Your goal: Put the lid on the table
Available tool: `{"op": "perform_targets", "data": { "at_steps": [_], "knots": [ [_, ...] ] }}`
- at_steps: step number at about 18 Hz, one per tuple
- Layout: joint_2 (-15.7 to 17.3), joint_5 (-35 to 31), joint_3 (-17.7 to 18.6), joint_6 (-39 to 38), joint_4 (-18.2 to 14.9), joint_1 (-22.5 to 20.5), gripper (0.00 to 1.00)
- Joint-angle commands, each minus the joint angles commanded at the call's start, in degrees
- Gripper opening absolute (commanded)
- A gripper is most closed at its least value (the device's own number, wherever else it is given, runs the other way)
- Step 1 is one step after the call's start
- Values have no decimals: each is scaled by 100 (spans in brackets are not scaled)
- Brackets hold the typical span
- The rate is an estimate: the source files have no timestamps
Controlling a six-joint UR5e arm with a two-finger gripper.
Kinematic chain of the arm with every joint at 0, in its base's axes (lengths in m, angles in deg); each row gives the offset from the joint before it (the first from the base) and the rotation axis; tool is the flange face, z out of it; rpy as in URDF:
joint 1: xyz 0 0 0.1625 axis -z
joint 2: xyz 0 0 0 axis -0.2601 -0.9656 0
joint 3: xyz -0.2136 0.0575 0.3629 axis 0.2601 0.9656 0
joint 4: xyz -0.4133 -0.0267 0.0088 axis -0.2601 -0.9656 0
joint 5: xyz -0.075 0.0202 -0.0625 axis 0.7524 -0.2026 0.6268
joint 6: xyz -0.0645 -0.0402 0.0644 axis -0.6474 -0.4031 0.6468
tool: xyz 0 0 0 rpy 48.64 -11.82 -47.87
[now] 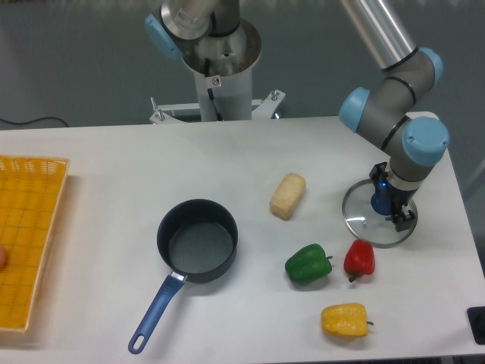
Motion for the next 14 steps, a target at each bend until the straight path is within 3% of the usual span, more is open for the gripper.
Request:
{"op": "perform_targets", "data": {
  "at_steps": [14],
  "knots": [
    [123, 9, 9, 0, -9, 0, 69]
  ]
}}
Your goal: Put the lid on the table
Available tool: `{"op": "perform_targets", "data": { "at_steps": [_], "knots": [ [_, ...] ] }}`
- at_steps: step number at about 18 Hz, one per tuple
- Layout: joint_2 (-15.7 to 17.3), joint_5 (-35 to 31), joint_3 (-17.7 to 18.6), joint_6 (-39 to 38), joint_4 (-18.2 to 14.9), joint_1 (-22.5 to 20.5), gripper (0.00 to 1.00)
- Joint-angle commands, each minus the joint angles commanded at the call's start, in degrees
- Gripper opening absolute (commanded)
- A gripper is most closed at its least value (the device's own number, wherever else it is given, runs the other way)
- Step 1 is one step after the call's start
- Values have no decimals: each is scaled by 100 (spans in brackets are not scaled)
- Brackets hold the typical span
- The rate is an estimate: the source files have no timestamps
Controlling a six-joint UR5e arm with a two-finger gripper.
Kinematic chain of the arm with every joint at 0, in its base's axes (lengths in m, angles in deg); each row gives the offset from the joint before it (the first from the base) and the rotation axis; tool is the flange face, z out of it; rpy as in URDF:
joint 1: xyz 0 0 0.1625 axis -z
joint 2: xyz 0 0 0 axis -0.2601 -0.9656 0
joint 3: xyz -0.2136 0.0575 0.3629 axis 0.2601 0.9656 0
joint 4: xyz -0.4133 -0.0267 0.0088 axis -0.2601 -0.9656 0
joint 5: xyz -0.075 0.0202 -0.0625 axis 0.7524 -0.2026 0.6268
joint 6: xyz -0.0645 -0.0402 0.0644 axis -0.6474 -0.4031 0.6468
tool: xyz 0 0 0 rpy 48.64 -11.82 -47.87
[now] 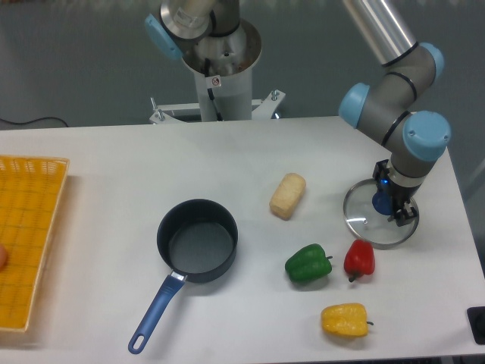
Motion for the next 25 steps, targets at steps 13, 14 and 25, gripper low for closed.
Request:
{"op": "perform_targets", "data": {
  "at_steps": [13, 14, 25],
  "knots": [
    [-35, 0, 44, -9, 0, 9, 71],
    [-44, 0, 44, -9, 0, 9, 71],
    [-62, 0, 44, -9, 9, 9, 71]
  ]
}}
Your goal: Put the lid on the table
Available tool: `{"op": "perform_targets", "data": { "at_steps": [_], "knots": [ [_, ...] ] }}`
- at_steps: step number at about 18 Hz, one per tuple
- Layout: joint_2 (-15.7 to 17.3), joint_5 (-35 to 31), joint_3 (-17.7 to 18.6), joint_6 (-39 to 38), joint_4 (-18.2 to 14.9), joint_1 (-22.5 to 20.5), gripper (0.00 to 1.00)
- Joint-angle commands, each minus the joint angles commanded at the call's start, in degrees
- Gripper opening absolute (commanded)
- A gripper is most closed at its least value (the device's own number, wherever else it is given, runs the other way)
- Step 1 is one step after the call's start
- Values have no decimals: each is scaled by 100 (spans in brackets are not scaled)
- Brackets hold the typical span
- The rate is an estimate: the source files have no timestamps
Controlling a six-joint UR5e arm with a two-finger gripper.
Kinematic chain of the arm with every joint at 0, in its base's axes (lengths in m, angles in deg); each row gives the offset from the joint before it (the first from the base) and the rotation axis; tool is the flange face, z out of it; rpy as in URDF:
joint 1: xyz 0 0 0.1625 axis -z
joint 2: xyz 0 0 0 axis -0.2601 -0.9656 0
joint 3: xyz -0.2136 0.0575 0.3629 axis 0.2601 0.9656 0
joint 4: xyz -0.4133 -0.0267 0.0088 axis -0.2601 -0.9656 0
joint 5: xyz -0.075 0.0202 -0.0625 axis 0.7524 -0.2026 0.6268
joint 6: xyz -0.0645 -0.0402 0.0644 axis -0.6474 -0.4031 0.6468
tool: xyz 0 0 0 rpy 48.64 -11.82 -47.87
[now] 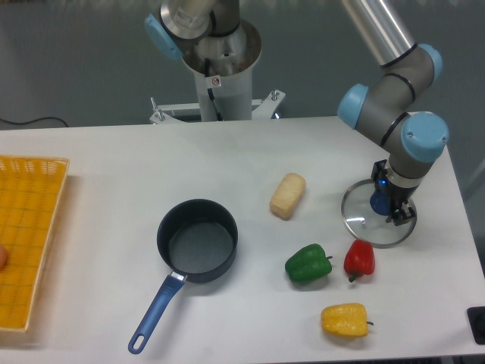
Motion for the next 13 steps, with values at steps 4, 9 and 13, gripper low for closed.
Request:
{"op": "perform_targets", "data": {
  "at_steps": [4, 9, 13],
  "knots": [
    [0, 0, 0, 0, 0, 9, 76],
    [0, 0, -9, 0, 0, 9, 89],
    [0, 9, -9, 0, 0, 9, 95]
  ]
}}
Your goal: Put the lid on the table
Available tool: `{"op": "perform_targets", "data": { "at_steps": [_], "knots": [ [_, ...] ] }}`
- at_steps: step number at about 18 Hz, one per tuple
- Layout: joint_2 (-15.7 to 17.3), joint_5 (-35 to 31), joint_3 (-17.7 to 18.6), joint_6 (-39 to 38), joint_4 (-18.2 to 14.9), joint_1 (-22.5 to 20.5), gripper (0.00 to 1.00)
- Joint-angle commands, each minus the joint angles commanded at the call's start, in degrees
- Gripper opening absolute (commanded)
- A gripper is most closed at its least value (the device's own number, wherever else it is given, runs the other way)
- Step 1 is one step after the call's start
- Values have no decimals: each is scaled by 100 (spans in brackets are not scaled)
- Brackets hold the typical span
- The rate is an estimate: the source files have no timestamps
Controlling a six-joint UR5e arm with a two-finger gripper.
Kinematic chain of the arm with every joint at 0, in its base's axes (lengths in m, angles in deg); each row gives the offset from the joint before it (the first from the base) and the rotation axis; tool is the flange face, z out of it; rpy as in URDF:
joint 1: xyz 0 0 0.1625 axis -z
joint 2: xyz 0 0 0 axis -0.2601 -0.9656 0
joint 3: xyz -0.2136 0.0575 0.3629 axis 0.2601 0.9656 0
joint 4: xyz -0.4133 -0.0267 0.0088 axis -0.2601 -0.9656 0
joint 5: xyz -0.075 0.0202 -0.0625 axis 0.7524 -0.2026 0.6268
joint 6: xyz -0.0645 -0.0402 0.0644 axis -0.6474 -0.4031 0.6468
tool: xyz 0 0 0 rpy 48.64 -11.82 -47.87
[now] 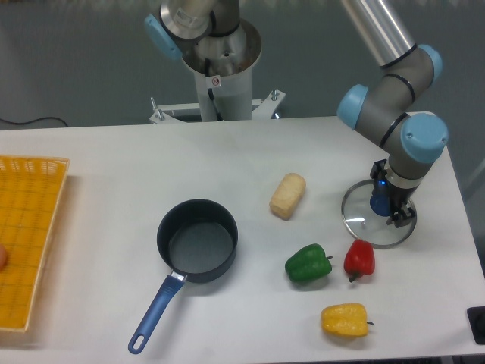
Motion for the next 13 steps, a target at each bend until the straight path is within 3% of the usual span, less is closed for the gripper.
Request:
{"op": "perform_targets", "data": {
  "at_steps": [13],
  "knots": [
    [140, 9, 0, -17, -9, 0, 100]
  ]
}}
